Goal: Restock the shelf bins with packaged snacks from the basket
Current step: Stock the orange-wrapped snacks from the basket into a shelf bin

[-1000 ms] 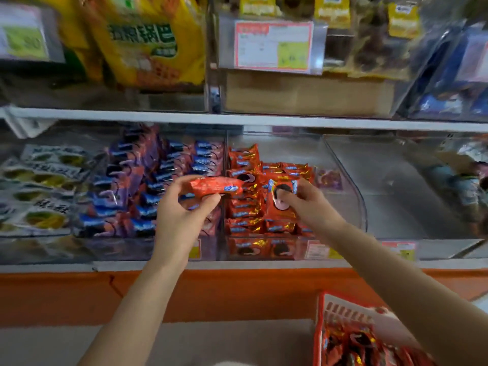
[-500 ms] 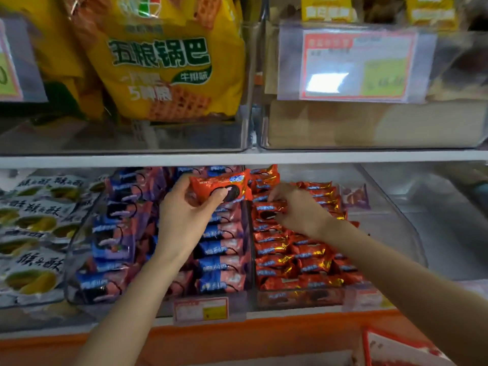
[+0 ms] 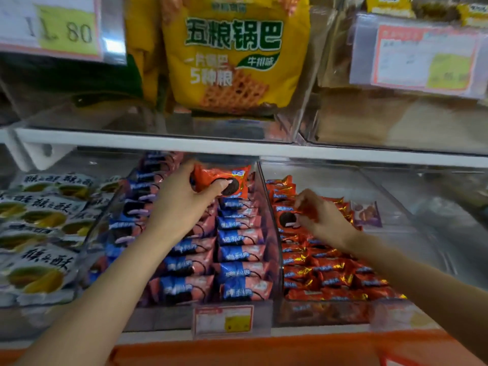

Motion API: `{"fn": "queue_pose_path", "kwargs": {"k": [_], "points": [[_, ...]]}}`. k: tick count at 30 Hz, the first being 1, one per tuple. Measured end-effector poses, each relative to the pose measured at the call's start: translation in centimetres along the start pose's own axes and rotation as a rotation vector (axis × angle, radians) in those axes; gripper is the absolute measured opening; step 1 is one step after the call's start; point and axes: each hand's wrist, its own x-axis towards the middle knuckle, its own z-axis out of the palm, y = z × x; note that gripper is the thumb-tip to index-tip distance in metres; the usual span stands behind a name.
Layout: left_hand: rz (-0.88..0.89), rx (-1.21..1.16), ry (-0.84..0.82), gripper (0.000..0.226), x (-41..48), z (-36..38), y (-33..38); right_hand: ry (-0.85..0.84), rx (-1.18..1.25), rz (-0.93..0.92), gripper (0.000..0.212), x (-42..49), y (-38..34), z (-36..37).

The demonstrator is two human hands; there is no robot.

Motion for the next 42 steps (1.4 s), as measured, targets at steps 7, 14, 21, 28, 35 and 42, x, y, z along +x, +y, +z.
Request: {"fn": "queue_pose_path", "kwargs": {"k": [7, 14, 21, 28, 35, 42], "points": [[-0.026, -0.111, -0.046, 0.024, -3.0, -1.2, -0.3, 0.085, 0.0, 0.141, 0.03, 0.2, -0.7, 1.7], [-0.044, -0.227, -0.065, 0.029, -4.8, -1.6, -0.3, 0.111, -0.562, 0.088, 0.032, -0.6, -1.4, 1.7], [-0.037, -0.423, -0.135, 0.018, -5.3, -1.0, 1.4, 0.545, -0.175, 0.053, 0.019, -5.1, -8.5, 1.7], [0.071, -0.525, -0.31, 0.016, -6.9, 0.2, 5.0, 0.39, 0.447, 0.194, 0.023, -10.6, -14.6, 1.6], [0.064, -0.52, -0.417, 0.031, -10.3, 1.6, 7.5, 0.34, 0.663, 0.394, 0.03, -15.6, -14.2, 0.8], [0.378, -0.032, -0.37, 0.025, -12.3, 3.4, 5.7, 0.467, 0.876, 0.441, 0.027, -14.9, -12.3, 1.9]]}}
